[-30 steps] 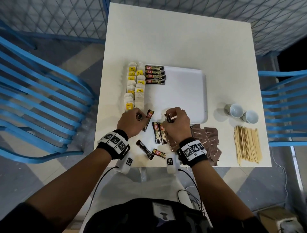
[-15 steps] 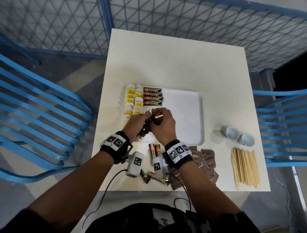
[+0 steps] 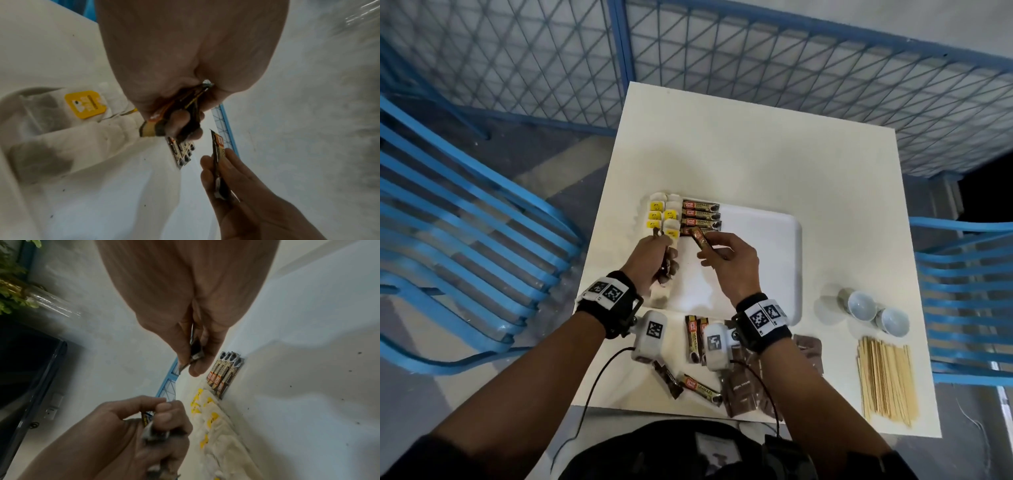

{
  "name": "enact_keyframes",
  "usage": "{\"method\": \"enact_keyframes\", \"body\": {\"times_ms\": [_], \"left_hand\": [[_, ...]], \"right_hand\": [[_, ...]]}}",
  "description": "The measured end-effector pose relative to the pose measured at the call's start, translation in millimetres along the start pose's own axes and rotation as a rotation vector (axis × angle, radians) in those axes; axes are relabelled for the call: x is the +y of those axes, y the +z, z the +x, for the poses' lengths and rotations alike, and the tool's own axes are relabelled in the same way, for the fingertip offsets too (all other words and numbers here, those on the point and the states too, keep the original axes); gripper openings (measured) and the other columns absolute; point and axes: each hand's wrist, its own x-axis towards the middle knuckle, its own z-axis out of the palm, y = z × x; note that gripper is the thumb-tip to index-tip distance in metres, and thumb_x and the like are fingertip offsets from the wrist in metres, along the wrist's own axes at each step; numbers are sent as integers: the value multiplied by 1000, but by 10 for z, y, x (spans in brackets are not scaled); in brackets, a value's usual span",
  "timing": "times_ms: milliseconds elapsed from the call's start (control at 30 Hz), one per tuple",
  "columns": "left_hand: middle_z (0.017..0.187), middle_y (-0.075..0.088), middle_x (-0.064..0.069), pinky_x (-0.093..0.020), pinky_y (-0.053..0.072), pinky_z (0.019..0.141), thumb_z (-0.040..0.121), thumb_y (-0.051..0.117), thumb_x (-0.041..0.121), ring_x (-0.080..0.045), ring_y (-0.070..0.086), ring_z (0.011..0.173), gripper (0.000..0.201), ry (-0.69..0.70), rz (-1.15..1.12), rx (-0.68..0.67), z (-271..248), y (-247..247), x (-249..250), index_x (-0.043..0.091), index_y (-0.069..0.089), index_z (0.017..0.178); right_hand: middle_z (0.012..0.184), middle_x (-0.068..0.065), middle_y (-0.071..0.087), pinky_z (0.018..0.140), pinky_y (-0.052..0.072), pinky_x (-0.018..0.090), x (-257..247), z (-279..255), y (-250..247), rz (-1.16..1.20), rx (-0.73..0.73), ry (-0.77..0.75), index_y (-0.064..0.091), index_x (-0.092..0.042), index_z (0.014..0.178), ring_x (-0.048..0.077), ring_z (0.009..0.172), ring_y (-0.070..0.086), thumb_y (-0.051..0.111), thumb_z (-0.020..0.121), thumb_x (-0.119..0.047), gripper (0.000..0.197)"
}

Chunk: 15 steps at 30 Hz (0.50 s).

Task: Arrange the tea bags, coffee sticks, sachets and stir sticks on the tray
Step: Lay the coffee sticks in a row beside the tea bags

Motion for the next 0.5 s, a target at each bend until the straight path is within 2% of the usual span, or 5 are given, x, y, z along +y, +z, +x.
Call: {"method": "enact_keyframes", "body": {"times_ms": [100, 200, 300, 367, 500], "left_hand": [[58, 44, 5, -20, 18, 42, 97, 61, 34, -14, 37, 41, 26, 54, 60, 8, -73, 45, 46, 20, 51, 79], [53, 48, 1, -22, 23, 42, 87, 75, 51, -14, 35, 40, 31, 145, 153, 27, -100, 82, 52, 27, 63, 72], [48, 47, -5, -24, 24, 44, 85, 79, 47, -18, 34, 40, 28, 173, 174, 44, -93, 62, 30, 26, 68, 70], [48, 46, -6, -22, 23, 43, 85, 80, 44, -18, 32, 39, 30, 182, 184, 43, -98, 20, 37, 18, 68, 77], [47, 46, -6, -23, 25, 41, 83, 82, 41, -16, 35, 36, 24, 212, 193, 11, -127, -44, 26, 19, 72, 84]], "right_hand": [[97, 2, 76, 66, 61, 33, -63, -23, -14, 32, -7, -6, 73, -6, 104, 26, 77, 74, 77, 86, -7, 18], [93, 7, 77, 67, 60, 32, -70, -39, -46, 28, -53, -22, 75, -4, 103, 27, 75, 74, 77, 86, -6, 18], [92, 10, 77, 73, 59, 34, -66, -50, -114, 34, -123, -29, 77, -6, 102, 27, 76, 74, 77, 85, -2, 18], [94, 17, 76, 76, 58, 30, -90, -49, -197, 111, -162, -7, 76, -1, 103, 27, 77, 73, 75, 83, 3, 20], [91, 26, 72, 80, 57, 29, -100, -31, -296, 303, -178, 65, 72, 9, 105, 31, 78, 72, 73, 82, 7, 23]]}}
